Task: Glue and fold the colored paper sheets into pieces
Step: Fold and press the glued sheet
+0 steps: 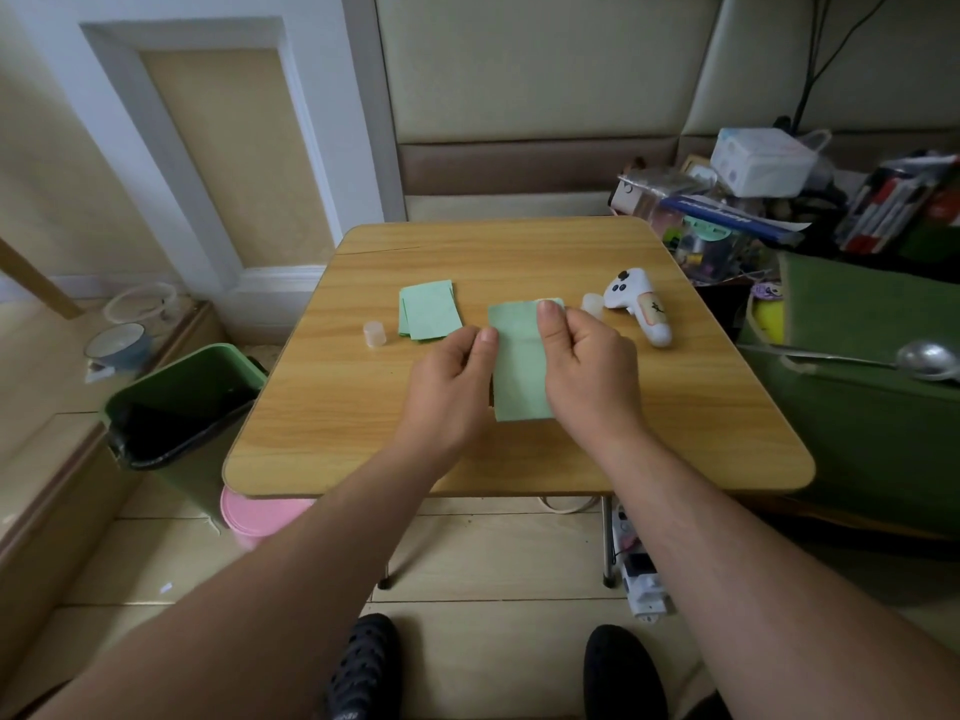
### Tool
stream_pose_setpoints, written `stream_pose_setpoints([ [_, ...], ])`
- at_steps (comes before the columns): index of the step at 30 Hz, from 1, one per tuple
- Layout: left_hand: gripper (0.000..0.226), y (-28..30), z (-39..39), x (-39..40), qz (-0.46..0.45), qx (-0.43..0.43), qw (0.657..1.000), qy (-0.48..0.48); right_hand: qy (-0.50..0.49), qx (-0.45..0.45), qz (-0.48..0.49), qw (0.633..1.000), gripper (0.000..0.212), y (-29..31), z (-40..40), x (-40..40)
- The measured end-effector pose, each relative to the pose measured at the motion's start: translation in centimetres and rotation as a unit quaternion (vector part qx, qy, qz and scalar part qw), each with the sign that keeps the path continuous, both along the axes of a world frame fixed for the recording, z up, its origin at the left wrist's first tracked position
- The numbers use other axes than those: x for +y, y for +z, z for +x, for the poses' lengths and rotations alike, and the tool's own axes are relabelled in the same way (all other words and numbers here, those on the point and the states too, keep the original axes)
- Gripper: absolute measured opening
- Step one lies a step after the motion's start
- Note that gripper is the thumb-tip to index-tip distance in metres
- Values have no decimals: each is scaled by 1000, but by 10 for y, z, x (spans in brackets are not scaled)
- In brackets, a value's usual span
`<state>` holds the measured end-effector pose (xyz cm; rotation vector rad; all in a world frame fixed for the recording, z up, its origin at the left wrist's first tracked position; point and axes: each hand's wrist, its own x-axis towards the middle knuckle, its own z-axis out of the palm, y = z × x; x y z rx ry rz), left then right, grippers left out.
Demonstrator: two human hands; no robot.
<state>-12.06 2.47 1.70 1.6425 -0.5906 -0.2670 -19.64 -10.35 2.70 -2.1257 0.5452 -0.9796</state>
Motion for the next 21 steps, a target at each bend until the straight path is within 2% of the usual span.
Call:
stream_pose_setpoints([
  [2, 44, -3, -6, -2, -4, 25, 1000, -16, -6, -5, 3, 1000, 51, 1, 0, 2],
  [6, 49, -6, -9, -7, 18, -28, 999, 18, -7, -13, 43, 999, 48, -1, 4, 5],
  [10, 47, -2, -9, -8, 22, -60, 996, 60, 9, -23, 184, 983, 50, -1, 8, 7],
  [12, 47, 0, -5, -7, 15, -56, 995, 86, 27, 2, 229, 973, 49, -5, 10, 7],
  [18, 49, 3, 13, 2, 4, -15, 991, 134, 135, 63, 237, 960, 40, -13, 8, 16],
  [21, 51, 5, 13, 4, -5, 44, 992, 117, 122, 64, 214, 967, 37, -11, 10, 17],
])
